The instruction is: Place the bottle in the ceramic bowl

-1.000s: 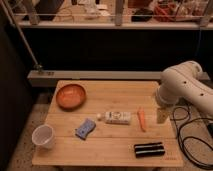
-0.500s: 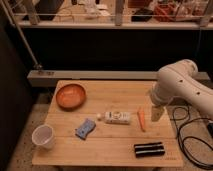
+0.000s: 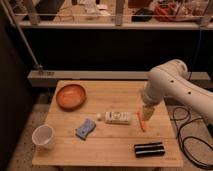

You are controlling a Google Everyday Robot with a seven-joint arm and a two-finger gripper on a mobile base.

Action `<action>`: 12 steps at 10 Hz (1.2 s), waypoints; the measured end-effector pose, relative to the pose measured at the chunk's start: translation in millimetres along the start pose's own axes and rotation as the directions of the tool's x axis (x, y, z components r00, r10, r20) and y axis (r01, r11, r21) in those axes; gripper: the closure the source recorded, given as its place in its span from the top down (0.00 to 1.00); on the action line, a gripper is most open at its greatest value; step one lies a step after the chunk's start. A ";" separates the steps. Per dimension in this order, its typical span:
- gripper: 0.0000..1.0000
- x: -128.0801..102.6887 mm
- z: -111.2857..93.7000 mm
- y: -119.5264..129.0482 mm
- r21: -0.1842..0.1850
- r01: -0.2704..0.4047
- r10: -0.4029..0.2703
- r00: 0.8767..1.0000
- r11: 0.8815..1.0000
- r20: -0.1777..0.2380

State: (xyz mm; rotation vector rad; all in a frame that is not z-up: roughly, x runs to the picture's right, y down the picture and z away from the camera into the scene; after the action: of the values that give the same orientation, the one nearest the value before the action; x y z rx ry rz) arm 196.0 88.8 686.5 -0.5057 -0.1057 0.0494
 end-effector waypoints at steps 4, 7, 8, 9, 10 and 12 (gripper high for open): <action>0.80 -34.2 9.2 -0.8 0.009 0.011 -0.012 0.999 1.000 0.035; 0.80 -46.5 17.7 -0.7 0.010 0.014 -0.014 0.998 1.000 0.056; 0.80 -53.2 22.7 -0.8 0.010 0.015 -0.016 0.998 1.000 0.061; 0.80 -64.4 29.0 -1.4 0.009 0.022 -0.022 0.997 1.000 0.068; 0.80 -69.4 33.5 -1.0 0.007 0.024 -0.025 0.997 1.000 0.073; 0.80 -74.2 40.4 -0.2 0.001 0.025 -0.025 0.996 1.000 0.084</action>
State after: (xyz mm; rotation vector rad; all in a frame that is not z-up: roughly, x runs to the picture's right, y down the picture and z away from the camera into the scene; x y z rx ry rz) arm 117.6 102.6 715.2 -0.5024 -0.1945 0.0459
